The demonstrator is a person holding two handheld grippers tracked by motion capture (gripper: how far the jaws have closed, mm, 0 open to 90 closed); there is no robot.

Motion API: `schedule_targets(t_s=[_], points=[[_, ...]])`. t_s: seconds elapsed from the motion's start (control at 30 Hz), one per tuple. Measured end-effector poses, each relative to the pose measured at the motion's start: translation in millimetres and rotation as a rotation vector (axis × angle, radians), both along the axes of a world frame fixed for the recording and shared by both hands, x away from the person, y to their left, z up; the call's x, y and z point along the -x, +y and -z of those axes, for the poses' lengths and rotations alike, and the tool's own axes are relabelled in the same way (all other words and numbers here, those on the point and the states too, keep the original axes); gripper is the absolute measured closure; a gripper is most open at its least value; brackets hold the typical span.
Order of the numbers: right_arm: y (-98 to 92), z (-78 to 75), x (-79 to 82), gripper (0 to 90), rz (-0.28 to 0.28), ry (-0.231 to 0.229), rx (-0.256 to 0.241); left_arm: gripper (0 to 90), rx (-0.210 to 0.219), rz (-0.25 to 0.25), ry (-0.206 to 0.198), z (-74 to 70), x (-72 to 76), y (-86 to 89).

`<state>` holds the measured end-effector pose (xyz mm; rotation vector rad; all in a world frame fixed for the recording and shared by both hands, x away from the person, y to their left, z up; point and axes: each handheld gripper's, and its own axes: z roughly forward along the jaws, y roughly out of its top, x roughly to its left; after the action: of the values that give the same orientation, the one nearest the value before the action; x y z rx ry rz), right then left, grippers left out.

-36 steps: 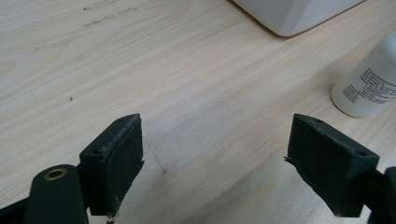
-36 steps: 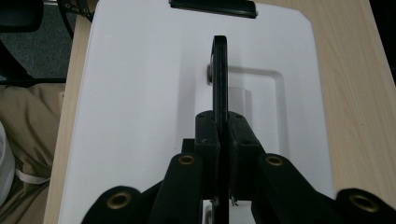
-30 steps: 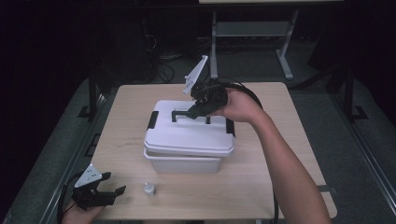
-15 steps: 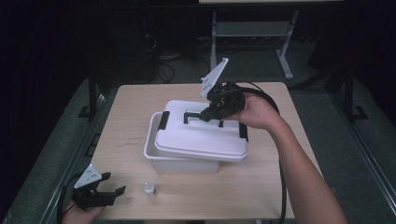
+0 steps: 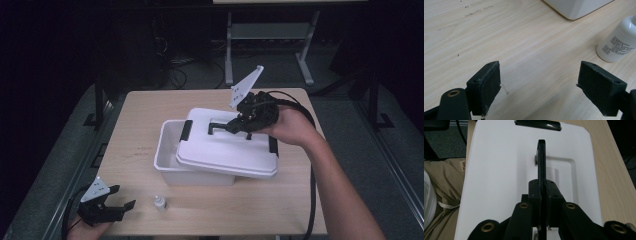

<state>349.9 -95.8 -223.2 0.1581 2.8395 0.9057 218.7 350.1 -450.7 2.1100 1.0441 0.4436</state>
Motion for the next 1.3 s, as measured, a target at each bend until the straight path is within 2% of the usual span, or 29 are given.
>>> schedule_targets(t_s=[0.63, 1.3], points=[[-56.4, 2.8, 12.6, 84.1, 0.082, -0.003, -0.009, 18.1, -0.005, 0.005, 0.004, 0.6, -0.5, -2.5], [-102.2, 12.1, 25.0, 84.1, 0.151, 0.012, -0.028, 18.1, -0.01, 0.002, 0.001, 0.3, -0.5, -2.9]])
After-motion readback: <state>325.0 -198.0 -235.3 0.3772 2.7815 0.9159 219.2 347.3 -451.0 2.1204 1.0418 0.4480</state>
